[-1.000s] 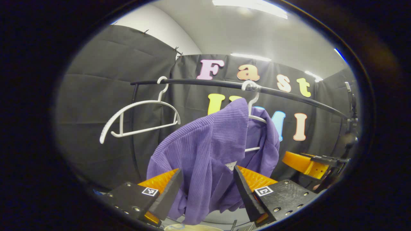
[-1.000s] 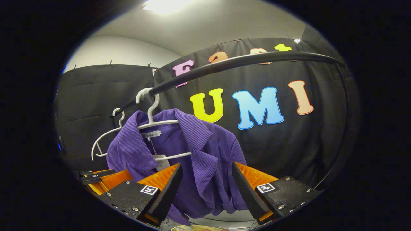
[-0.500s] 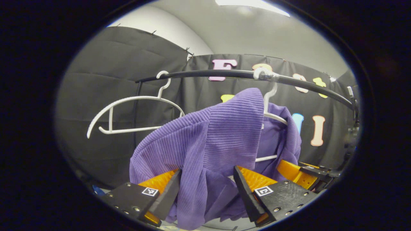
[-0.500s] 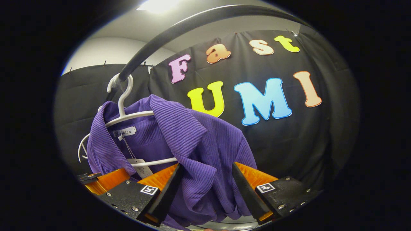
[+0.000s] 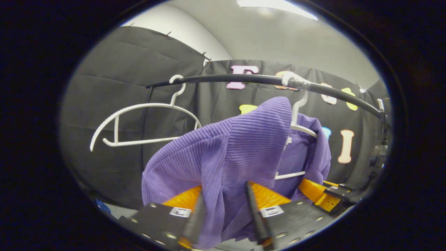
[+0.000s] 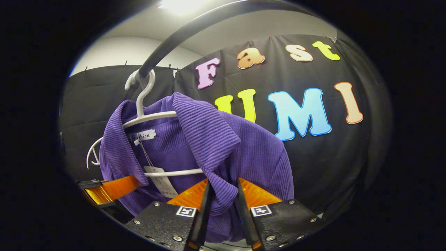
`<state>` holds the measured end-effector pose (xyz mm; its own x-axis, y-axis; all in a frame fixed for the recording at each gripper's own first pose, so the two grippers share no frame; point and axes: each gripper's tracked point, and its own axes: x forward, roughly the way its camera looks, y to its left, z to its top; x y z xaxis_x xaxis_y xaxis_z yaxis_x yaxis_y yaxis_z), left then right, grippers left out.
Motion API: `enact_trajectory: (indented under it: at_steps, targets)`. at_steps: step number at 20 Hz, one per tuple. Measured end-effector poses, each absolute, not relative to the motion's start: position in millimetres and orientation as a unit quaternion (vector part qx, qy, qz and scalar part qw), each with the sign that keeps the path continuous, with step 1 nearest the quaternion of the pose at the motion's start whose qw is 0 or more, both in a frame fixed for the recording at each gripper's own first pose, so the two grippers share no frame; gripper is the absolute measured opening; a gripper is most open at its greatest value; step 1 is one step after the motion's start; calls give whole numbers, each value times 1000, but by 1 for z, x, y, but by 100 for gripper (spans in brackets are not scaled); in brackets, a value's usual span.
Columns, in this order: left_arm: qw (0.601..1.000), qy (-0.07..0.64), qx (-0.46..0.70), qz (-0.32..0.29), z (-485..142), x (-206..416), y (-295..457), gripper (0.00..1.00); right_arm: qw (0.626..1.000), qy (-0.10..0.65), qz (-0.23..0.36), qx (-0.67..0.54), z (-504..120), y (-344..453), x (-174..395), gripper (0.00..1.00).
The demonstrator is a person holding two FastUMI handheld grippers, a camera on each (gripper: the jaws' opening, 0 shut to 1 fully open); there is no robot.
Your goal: Grasp the clothes on the hanger with both hands and then place them into the laundry hamper below.
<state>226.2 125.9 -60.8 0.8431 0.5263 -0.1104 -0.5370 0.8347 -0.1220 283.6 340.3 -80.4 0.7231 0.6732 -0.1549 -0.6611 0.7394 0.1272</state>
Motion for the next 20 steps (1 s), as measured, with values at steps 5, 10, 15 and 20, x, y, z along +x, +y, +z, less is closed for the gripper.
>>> enact_trajectory:
  at_steps: [5, 10, 15, 20]
  targets:
    - [962, 33, -86, 258, -64, 223, 125, 19, 922, 99, 370, 63, -79, 339, 290, 8]
    - [970, 9, -111, 216, -53, 211, 117, 2, 923, 99, 364, 73, -77, 329, 289, 0]
    - [979, -27, -112, 166, -16, 178, 102, 0, 940, 89, 324, 60, -74, 303, 283, 0]
    - [984, -49, -105, 133, 19, 154, 105, 1, 957, 70, 280, 35, -66, 283, 289, 0]
